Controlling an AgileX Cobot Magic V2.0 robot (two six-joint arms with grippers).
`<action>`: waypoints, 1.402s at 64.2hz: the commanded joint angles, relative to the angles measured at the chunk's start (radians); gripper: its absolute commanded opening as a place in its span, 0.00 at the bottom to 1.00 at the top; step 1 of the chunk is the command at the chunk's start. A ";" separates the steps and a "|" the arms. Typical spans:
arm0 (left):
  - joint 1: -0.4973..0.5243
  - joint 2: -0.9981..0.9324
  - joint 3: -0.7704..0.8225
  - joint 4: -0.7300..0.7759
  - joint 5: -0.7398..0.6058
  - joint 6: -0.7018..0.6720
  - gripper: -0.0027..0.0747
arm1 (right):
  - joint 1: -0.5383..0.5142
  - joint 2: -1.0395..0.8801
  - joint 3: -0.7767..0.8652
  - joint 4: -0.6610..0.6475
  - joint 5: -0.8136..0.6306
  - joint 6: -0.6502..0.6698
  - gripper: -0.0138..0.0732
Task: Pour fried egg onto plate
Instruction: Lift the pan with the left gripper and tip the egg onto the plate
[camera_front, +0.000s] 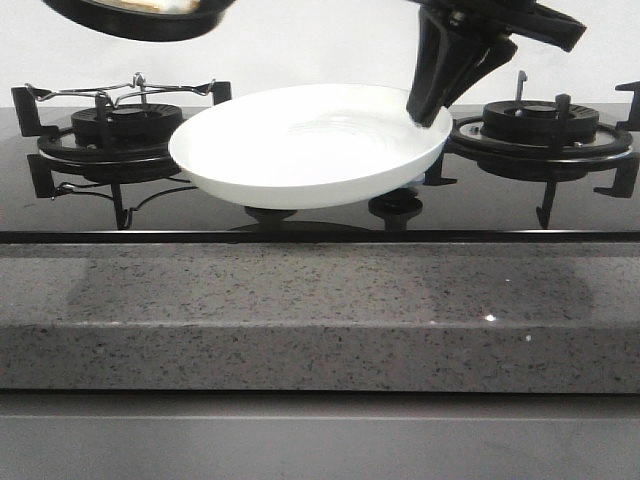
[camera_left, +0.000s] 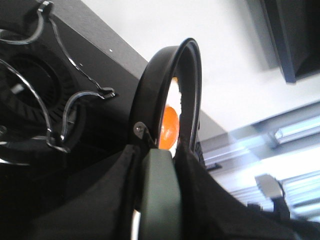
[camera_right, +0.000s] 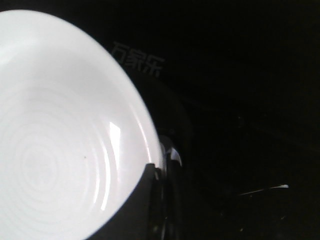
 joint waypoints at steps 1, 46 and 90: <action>-0.035 -0.090 -0.011 -0.073 -0.001 0.035 0.01 | 0.000 -0.046 -0.023 0.011 -0.038 -0.006 0.08; -0.490 -0.247 -0.057 0.160 -0.420 0.593 0.01 | 0.000 -0.046 -0.023 0.011 -0.038 -0.006 0.08; -0.548 -0.247 -0.057 0.178 -0.502 0.874 0.01 | 0.000 -0.046 -0.023 0.011 -0.038 -0.006 0.08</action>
